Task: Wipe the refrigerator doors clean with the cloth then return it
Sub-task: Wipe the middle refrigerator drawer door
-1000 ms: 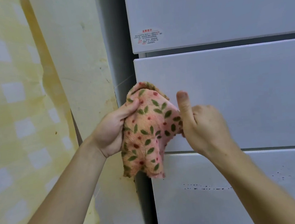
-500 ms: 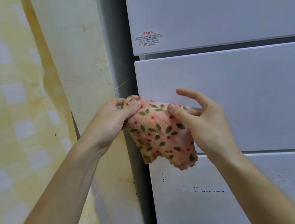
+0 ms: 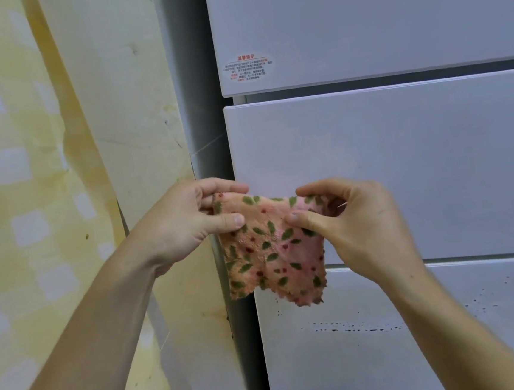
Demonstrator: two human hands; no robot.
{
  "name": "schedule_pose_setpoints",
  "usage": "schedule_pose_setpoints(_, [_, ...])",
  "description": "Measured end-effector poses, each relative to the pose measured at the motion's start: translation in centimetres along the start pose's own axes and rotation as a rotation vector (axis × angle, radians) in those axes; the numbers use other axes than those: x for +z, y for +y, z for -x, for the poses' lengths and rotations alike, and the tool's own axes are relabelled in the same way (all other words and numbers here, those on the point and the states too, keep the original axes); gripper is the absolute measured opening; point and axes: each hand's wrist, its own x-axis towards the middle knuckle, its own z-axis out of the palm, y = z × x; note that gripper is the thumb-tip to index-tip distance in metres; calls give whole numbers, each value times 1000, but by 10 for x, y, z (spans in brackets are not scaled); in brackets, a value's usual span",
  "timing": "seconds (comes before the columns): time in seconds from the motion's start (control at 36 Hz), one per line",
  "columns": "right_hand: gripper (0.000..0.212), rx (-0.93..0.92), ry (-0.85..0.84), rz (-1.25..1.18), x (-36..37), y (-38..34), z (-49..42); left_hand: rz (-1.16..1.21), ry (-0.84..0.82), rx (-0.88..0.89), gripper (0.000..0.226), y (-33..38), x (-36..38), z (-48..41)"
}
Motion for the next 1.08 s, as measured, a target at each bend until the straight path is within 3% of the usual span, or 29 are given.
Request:
schedule_pose_setpoints(0.14, [14, -98, 158, 319, 2, 6, 1, -317, 261, 100, 14, -8, 11, -2])
schedule_pose_setpoints(0.31, [15, -232, 509, 267, 30, 5, 1, -481, 564, 354, 13, -14, 36, -11])
schedule_pose_setpoints(0.42, [39, -312, 406, -8, 75, 16, 20, -501, 701, 407, 6, -21, 47, -20])
schedule_pose_setpoints(0.53, [25, -512, 456, 340, 111, 40, 16, -484, 744, 466, 9, -30, 44, -27])
schedule_pose_setpoints(0.64, [51, -544, 411, 506, 118, 54, -4, -504, 800, 614, 13, -40, 36, -35])
schedule_pose_setpoints(0.78, [73, -528, 443, 650, 121, 55, -19, -721, 984, 723, 40, -59, 16, -56])
schedule_pose_setpoints(0.89, [73, -565, 510, 683, 112, 21, -53, -835, 986, 689, 56, -70, 6, -75])
schedule_pose_setpoints(1.08, [58, -614, 612, 702, 106, -12, -86, -760, 1068, 794, 55, -78, 3, -87])
